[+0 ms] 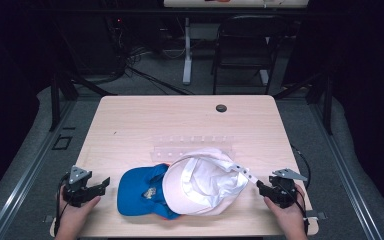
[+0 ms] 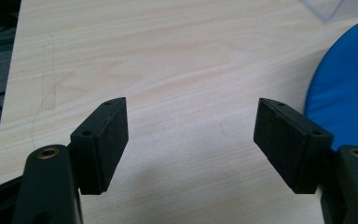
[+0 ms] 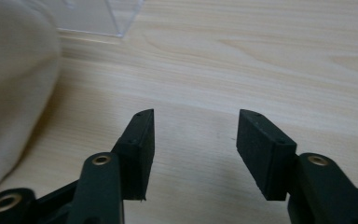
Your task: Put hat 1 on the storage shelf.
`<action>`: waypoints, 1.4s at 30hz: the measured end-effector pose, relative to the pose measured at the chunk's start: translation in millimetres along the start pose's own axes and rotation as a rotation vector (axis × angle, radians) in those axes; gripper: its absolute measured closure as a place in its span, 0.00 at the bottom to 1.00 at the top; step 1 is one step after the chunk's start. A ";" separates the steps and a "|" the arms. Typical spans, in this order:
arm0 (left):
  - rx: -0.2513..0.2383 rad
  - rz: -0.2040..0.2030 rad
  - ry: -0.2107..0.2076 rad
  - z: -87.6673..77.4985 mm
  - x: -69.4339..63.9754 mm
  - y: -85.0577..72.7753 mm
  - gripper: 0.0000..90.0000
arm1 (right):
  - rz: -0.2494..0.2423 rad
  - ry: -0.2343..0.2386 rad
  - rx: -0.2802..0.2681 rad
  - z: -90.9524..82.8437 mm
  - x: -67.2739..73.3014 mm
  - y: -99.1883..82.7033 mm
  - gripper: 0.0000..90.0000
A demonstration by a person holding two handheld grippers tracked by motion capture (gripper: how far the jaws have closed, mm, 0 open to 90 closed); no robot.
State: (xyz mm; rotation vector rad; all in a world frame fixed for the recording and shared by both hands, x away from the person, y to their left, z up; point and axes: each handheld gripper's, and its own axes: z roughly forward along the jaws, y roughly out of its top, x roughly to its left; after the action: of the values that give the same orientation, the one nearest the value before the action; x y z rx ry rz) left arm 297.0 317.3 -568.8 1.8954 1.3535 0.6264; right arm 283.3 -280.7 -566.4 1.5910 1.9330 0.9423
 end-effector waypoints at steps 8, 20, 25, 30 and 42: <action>-0.004 0.008 0.012 -4.2 -4.9 2.7 0.34 | -0.014 0.040 -0.042 -10.1 10.0 1.9 0.54; -0.024 0.011 -0.023 -18.1 -13.0 9.0 0.34 | -0.071 0.019 -0.036 -31.8 19.9 13.2 0.49; -0.035 0.011 -0.051 -19.0 -15.5 9.9 0.34 | -0.060 0.034 -0.030 -38.9 23.6 15.0 0.50; -0.060 0.018 -0.050 -23.2 -18.2 11.5 0.36 | -0.033 0.081 -0.008 -45.6 27.6 21.0 0.53; -0.072 -0.009 -0.017 -26.7 -16.8 11.0 0.39 | -0.121 0.092 0.030 -78.9 37.4 60.4 0.49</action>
State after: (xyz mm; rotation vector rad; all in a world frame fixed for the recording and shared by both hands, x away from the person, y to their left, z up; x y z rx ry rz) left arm 278.5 306.5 -543.1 1.8325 1.3104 0.6443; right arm 257.6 -255.5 -466.4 1.4518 2.0900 0.9560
